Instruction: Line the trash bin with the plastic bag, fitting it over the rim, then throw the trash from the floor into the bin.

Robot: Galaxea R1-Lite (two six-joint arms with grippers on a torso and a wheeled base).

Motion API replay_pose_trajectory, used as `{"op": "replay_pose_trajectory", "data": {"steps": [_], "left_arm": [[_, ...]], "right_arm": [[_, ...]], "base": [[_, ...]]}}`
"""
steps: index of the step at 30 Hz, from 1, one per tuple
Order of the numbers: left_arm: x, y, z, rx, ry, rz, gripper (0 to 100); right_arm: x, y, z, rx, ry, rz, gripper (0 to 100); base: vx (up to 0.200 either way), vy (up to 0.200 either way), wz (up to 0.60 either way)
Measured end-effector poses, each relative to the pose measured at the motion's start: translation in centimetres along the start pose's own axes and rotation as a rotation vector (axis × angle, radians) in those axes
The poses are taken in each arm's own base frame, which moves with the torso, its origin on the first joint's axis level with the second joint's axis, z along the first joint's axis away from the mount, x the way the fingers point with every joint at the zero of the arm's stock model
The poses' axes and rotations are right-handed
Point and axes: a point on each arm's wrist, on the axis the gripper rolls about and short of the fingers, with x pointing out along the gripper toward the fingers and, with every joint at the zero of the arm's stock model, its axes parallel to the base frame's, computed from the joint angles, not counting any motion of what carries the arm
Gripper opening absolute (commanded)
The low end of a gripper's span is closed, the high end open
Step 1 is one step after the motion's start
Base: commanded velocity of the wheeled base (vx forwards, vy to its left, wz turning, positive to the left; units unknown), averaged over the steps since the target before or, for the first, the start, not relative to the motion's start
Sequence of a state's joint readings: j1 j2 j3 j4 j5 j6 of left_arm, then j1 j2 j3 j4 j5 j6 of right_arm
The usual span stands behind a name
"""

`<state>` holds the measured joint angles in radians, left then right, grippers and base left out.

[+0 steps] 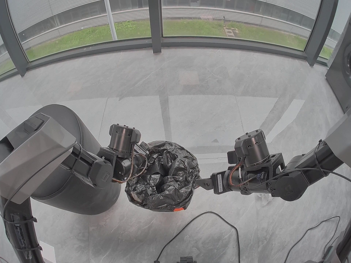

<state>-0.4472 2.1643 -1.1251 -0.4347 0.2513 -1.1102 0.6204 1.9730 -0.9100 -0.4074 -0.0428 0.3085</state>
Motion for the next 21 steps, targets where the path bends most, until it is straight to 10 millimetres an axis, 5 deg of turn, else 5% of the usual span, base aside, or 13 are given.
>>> {"op": "replay_pose_trajectory", "data": {"steps": [6, 21], "left_arm": [[0.6, -0.1, -1.3, 0.041, 0.005, -0.011, 100], [3.1, 1.4, 0.4, 0.073, -0.117, -0.059, 100]], "right_arm": [[0.0, -0.1, -0.1, 0.001, 0.004, -0.002, 100], [-0.4, -0.6, -0.4, 0.003, 0.011, -0.012, 100]], "base": [[0.0, 0.0, 0.0], [0.0, 0.0, 0.0]]}}
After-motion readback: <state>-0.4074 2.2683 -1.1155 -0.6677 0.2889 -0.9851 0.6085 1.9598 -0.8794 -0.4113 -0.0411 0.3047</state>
